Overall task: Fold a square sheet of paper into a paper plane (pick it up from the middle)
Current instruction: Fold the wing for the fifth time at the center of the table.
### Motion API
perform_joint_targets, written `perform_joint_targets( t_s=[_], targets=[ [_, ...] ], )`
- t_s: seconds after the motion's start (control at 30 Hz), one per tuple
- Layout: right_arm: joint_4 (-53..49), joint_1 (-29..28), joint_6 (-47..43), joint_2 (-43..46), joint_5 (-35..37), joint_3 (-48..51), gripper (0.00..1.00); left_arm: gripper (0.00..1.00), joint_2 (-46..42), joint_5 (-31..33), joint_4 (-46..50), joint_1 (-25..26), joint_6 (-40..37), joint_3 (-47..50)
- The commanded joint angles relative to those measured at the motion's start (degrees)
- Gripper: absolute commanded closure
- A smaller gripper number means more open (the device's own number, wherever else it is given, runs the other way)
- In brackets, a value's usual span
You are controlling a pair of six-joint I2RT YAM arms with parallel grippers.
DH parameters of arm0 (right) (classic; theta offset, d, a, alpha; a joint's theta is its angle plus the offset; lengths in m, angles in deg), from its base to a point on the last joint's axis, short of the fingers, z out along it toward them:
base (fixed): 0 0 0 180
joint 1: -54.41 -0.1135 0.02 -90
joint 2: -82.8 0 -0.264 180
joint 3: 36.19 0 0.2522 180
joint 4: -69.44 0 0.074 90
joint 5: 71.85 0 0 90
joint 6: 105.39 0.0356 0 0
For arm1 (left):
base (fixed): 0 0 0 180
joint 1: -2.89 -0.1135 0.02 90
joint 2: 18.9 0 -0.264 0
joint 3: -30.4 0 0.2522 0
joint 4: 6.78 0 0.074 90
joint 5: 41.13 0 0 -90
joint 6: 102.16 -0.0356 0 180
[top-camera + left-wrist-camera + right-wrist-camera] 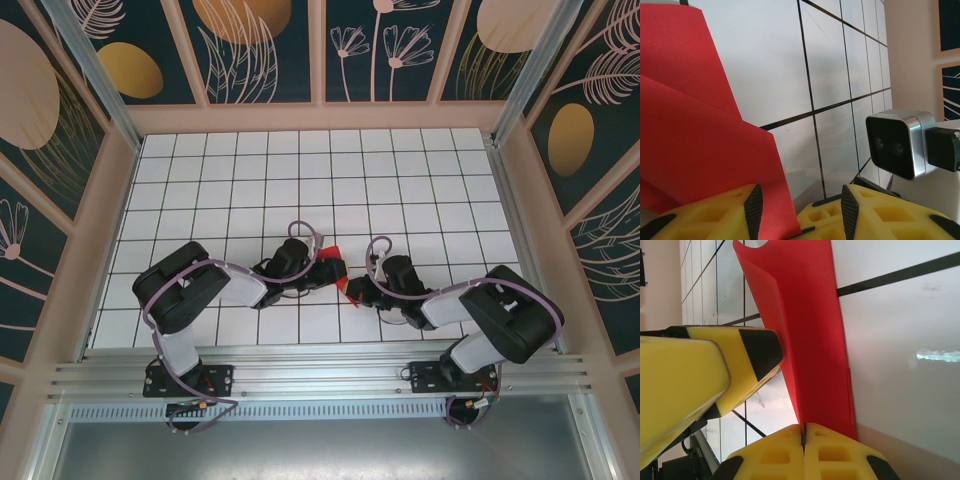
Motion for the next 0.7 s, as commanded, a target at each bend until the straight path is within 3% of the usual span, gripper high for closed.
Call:
perform_joint_targets(
  t_s=[0.0, 0.43, 0.67],
  targets=[
    [-3.28, 0.34, -0.85, 0.23, -0.26, -0.48, 0.96, 0.54, 2.11, 0.43, -1.09, 0.38, -1.48, -1.61],
    [-20.75, -0.1, -7.56, 6.92, 6.89, -4.96, 0.65, 0.54, 3.55, 1.21, 1.43, 0.36, -2.18, -2.05],
    [-26.22, -0.06, -12.22, 4.4, 7.53, -7.85, 0.65, 0.54, 3.83, 0.94, 2.68, 0.33, -2.65, -2.67]
  ],
)
